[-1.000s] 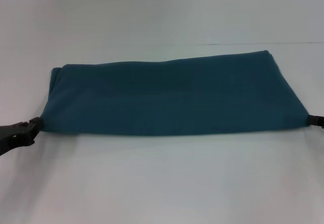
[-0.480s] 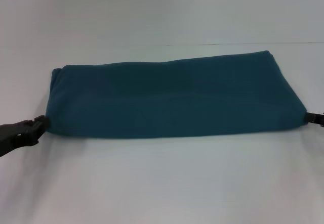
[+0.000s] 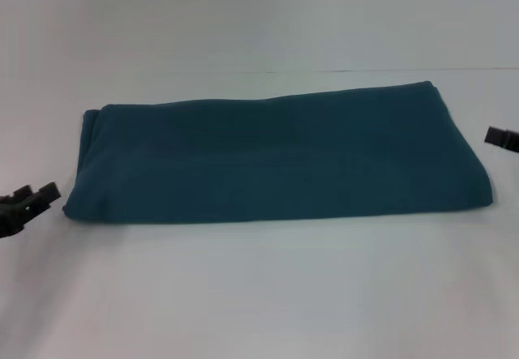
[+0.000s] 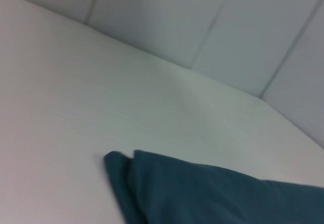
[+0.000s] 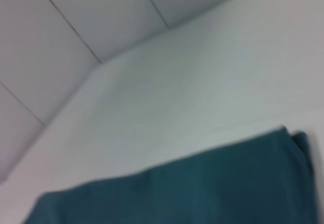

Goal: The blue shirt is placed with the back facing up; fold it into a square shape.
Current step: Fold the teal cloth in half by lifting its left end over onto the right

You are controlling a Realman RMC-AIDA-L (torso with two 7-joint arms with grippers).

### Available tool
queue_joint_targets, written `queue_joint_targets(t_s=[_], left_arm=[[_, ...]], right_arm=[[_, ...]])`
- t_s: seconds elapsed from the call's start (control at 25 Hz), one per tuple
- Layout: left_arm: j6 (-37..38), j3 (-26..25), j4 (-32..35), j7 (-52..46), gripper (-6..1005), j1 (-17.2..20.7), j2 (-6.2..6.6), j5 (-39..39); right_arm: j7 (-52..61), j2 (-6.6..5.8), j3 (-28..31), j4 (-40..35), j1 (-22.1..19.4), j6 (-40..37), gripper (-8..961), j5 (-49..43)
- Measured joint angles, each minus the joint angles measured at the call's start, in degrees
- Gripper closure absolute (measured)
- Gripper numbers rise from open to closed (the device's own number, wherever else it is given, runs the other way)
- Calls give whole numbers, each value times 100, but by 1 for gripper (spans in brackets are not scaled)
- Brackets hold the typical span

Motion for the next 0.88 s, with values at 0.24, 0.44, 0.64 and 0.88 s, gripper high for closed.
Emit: queue_joint_targets(t_s=[0.24,0.44,0.64,0.88], left_arm=[[196,-54,58,-741,346,84,8,147],[383,4,115,-1520,309,20,10,619],[335,127,86,-1942,310,-70,13,807],[15,310,-60,-2226,311,-233,29,869]], right_arm=[[-74,-45,-51,-4,105,-242,454,157],[-49,-54,-102,-7,274,-247,247,139],[-46,-93,-105,-8,358,-221,118,134],[-43,-121,-105,-8,386,-176,119,130]])
